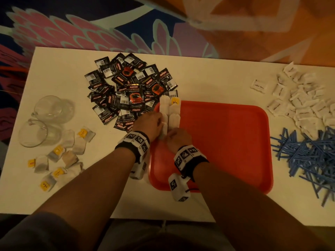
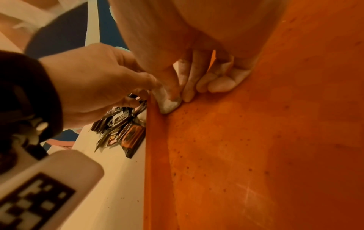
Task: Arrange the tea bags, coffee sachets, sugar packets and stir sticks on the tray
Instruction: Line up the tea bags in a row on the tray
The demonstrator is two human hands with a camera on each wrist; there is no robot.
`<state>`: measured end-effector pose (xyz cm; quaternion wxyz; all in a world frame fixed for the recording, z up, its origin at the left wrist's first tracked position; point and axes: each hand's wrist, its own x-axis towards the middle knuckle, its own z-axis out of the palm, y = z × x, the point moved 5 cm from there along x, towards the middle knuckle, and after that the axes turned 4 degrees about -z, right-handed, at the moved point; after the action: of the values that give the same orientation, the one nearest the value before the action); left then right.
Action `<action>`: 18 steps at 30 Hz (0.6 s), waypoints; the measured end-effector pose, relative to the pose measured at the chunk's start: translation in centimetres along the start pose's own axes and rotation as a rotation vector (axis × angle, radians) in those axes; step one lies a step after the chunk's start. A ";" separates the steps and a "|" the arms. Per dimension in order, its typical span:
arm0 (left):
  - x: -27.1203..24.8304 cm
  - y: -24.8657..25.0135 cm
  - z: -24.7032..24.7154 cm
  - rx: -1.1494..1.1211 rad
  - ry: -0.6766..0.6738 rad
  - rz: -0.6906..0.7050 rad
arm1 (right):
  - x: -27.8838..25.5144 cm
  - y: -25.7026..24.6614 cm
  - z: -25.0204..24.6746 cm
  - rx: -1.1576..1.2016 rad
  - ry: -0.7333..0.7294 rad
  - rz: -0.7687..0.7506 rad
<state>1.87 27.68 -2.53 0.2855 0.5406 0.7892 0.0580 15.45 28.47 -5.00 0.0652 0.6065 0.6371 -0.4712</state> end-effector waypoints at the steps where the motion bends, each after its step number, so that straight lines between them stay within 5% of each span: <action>1: 0.0 -0.1 0.0 -0.018 0.008 0.004 | 0.1 0.3 0.0 0.048 0.026 0.017; 7: -0.9 -0.6 0.4 -0.003 0.076 0.100 | 0.5 1.6 -2.1 0.226 0.247 0.077; 18: -1.9 -0.9 0.8 -0.094 0.096 0.042 | 0.9 0.9 -3.1 0.204 0.207 0.031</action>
<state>1.98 25.49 -2.81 0.2709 0.5397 0.7869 0.1268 17.48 31.07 -4.29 -0.0554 0.6652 0.5797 -0.4674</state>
